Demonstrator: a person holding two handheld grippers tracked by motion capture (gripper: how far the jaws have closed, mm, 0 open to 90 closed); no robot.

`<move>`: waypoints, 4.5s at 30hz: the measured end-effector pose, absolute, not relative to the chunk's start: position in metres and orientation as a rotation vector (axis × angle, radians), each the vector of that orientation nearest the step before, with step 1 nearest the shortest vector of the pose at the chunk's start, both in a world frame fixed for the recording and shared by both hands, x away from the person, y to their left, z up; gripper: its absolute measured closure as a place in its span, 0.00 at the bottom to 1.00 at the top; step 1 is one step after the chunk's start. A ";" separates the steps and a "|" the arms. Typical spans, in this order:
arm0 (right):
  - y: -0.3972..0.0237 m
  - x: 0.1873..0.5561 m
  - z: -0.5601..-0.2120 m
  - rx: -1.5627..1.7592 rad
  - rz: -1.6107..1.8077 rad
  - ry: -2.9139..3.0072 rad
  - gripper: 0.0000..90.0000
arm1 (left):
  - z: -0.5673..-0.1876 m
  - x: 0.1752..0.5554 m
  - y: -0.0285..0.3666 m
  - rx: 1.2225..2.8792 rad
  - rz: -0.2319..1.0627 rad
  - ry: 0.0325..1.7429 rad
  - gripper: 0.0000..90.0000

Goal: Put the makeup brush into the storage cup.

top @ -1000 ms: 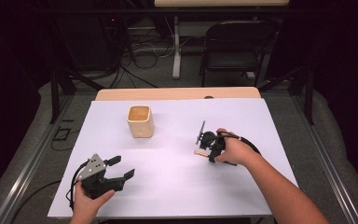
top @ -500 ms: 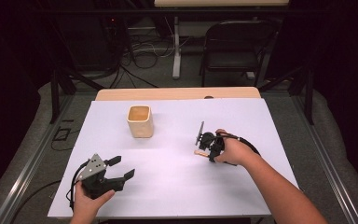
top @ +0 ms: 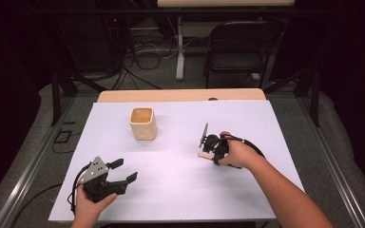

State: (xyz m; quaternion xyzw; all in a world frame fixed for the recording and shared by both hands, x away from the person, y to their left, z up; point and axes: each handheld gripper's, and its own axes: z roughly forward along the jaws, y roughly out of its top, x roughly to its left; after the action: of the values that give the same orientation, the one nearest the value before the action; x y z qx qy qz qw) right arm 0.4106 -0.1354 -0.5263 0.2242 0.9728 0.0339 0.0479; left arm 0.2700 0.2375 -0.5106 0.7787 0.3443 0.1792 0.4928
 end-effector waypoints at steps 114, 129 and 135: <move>-0.146 0.394 -0.466 0.926 0.771 2.799 0.92 | -0.506 0.273 0.232 1.866 0.417 0.851 0.35; -0.146 0.383 -0.463 0.907 0.908 2.716 0.92 | -0.495 0.277 0.219 1.886 0.401 0.840 0.40; -0.143 0.379 -0.460 0.886 0.957 2.680 0.92 | -0.491 0.280 0.213 1.908 0.409 0.836 0.41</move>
State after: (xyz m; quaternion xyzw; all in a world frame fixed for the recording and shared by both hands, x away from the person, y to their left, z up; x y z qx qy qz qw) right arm 0.3789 -0.1432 -0.4599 0.2962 0.8963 0.3201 0.0803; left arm 0.2801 0.2129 -0.4910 0.7846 0.3437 0.1681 0.4879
